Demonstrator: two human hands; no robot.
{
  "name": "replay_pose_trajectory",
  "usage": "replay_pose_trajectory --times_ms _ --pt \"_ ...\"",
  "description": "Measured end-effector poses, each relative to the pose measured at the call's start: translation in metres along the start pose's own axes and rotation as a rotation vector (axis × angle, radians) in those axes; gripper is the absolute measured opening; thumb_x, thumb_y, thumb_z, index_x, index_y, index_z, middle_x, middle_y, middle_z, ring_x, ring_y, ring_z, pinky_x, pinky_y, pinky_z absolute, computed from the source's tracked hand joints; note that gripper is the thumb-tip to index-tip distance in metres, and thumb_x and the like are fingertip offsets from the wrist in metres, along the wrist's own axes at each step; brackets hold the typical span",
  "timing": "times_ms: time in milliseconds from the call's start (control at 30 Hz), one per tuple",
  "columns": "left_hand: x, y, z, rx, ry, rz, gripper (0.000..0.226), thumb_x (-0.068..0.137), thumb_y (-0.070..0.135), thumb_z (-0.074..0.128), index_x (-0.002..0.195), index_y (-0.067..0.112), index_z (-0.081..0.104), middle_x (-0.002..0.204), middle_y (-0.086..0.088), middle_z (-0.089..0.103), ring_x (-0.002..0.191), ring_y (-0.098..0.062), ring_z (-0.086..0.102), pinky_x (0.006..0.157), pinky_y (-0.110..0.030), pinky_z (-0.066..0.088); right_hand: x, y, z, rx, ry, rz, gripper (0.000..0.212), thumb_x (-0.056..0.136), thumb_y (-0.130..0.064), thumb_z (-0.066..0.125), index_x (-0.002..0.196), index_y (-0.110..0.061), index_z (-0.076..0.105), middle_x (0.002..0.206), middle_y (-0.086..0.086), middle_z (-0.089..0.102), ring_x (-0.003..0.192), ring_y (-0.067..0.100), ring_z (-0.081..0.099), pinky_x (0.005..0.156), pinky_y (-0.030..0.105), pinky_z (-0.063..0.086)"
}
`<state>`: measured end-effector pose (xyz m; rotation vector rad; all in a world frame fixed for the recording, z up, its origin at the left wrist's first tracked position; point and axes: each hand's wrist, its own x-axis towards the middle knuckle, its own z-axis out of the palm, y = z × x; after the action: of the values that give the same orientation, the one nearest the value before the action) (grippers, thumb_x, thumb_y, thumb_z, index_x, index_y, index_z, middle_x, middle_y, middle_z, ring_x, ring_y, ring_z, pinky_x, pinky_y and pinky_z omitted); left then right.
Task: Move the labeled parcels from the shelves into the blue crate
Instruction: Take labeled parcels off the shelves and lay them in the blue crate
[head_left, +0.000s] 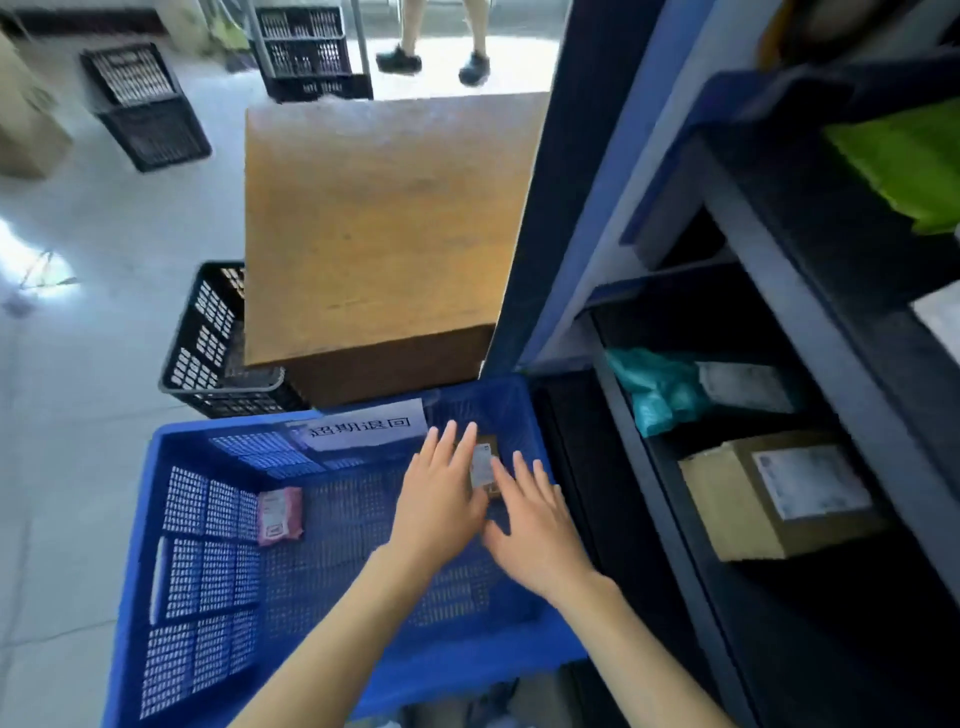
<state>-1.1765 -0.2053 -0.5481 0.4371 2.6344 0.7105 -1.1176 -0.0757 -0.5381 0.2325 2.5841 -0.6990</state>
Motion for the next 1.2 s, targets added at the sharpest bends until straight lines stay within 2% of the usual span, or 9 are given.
replay_pose_trajectory --times_ms 100,233,333,400,467,633,800,1033,1200 --pt "-0.038 0.039 -0.033 -0.164 0.021 0.084 0.072 0.097 0.029 0.052 0.158 0.024 0.013 0.166 0.003 0.011 0.153 -0.017 0.001 0.123 -0.034 0.011 -0.062 -0.013 -0.039 0.055 0.126 0.053 0.070 0.098 -0.045 0.041 0.155 -0.029 0.004 0.164 -0.001 -0.008 0.150 0.022 -0.012 0.121 0.046 0.002" --pt "-0.083 0.075 -0.069 -0.365 0.032 0.168 0.071 0.097 0.031 0.056 0.156 0.029 0.017 0.164 0.008 0.019 0.151 -0.010 0.011 0.121 -0.039 0.024 -0.154 -0.038 -0.075 0.132 0.328 0.157 0.067 0.100 -0.041 0.039 0.155 -0.032 0.002 0.163 -0.005 -0.009 0.150 0.017 -0.013 0.122 0.043 0.002" --pt "-0.115 0.111 -0.103 -0.414 0.055 0.340 0.070 0.096 0.029 0.059 0.155 0.026 0.022 0.160 0.008 0.028 0.148 -0.008 0.020 0.120 -0.036 0.027 -0.225 -0.066 -0.089 0.186 0.537 0.225 0.067 0.099 -0.042 0.039 0.155 -0.036 0.002 0.163 -0.010 -0.008 0.149 0.011 -0.012 0.121 0.036 0.000" --pt "-0.141 0.137 -0.124 -0.409 0.069 0.514 0.069 0.095 0.028 0.061 0.154 0.025 0.026 0.157 0.007 0.034 0.146 -0.008 0.026 0.119 -0.037 0.030 -0.265 -0.087 -0.093 0.218 0.681 0.259 0.067 0.099 -0.042 0.041 0.154 -0.038 0.004 0.163 -0.012 -0.005 0.148 0.006 -0.011 0.120 0.032 -0.002" --pt "-0.167 0.162 -0.139 -0.383 0.053 0.664 0.068 0.094 0.028 0.062 0.153 0.027 0.028 0.156 0.007 0.037 0.146 -0.010 0.027 0.119 -0.037 0.029 -0.303 -0.107 -0.098 0.235 0.794 0.291 0.067 0.099 -0.041 0.042 0.154 -0.038 0.004 0.162 -0.015 -0.005 0.146 0.002 -0.012 0.121 0.034 -0.001" --pt "-0.242 0.235 -0.156 -0.400 -0.056 0.932 0.068 0.092 0.026 0.064 0.152 0.028 0.032 0.155 0.003 0.039 0.145 -0.015 0.029 0.117 -0.044 0.031 -0.408 -0.126 -0.117 0.131 1.024 0.460 0.066 0.100 -0.041 0.039 0.153 -0.039 0.001 0.163 -0.012 -0.008 0.148 0.007 -0.014 0.122 0.036 -0.001" --pt "-0.325 0.306 -0.157 -0.302 -0.165 1.278 0.071 0.090 0.049 0.055 0.153 0.037 0.026 0.159 0.016 0.028 0.149 -0.007 0.019 0.119 -0.041 0.028 -0.539 -0.121 -0.129 0.022 1.266 0.701 0.064 0.100 -0.046 0.035 0.153 -0.041 0.000 0.162 -0.014 -0.007 0.148 0.007 -0.013 0.122 0.038 0.002" --pt "-0.460 0.398 -0.135 -0.228 -0.194 1.581 0.071 0.092 0.046 0.056 0.154 0.035 0.024 0.160 0.015 0.026 0.149 -0.006 0.016 0.119 -0.038 0.028 -0.719 -0.118 -0.090 -0.033 1.509 1.034 0.066 0.099 -0.046 0.039 0.155 -0.036 0.006 0.164 -0.008 -0.001 0.150 0.014 -0.006 0.122 0.039 0.003" --pt "-0.584 0.446 -0.096 -0.185 -0.209 1.772 0.070 0.094 0.049 0.052 0.155 0.035 0.021 0.162 0.013 0.022 0.151 -0.011 0.013 0.120 -0.039 0.026 -0.838 -0.120 -0.034 -0.065 1.538 1.259 0.067 0.097 -0.044 0.046 0.154 -0.034 0.013 0.163 -0.009 0.009 0.150 0.013 0.000 0.121 0.040 0.011"
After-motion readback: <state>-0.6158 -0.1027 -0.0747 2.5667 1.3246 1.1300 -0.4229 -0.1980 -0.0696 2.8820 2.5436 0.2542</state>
